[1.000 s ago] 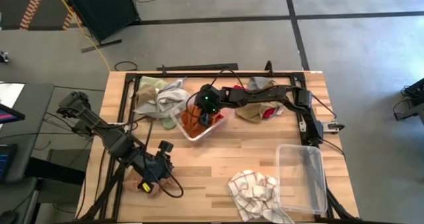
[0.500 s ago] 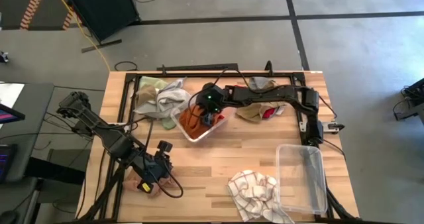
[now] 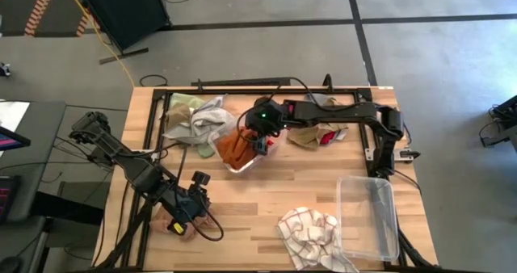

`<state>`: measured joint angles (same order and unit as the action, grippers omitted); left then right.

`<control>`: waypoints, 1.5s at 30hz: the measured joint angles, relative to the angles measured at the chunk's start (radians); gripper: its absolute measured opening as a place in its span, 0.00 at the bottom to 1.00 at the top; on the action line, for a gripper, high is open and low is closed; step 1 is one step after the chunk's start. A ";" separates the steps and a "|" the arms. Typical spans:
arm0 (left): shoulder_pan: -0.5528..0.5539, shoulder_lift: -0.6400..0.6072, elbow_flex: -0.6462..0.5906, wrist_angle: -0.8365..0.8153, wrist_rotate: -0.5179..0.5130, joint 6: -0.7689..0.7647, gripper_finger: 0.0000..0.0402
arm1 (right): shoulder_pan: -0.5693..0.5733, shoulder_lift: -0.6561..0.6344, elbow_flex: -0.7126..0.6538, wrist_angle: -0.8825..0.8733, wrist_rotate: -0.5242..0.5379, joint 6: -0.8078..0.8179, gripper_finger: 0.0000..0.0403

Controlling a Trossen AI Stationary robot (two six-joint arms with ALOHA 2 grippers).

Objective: Sort towels by color in basket
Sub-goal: Put the orange towel into the top transparent bin

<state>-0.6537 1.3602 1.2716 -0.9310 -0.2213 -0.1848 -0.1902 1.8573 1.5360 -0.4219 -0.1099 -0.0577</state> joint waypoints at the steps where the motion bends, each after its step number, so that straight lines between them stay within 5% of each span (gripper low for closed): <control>1: 0.000 0.000 0.000 0.000 -0.001 0.000 0.37 | -0.002 0.004 0.000 -0.002 0.001 -0.002 0.61; 18: 0.000 0.000 0.000 -0.003 -0.004 0.006 0.37 | 0.025 -0.101 0.000 0.007 0.003 -0.022 0.61; 36: -0.026 0.000 -0.004 -0.029 -0.022 -0.080 0.37 | -0.043 0.226 0.001 0.222 -0.178 0.046 0.44; 45: -0.049 -0.001 -0.163 0.001 0.089 -0.214 0.37 | -0.058 0.239 0.000 0.228 -0.229 0.051 0.43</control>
<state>-0.7030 1.3590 1.1087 -0.9296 -0.1323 -0.3988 -0.2485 2.0966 1.5356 -0.1936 -0.3389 -0.0068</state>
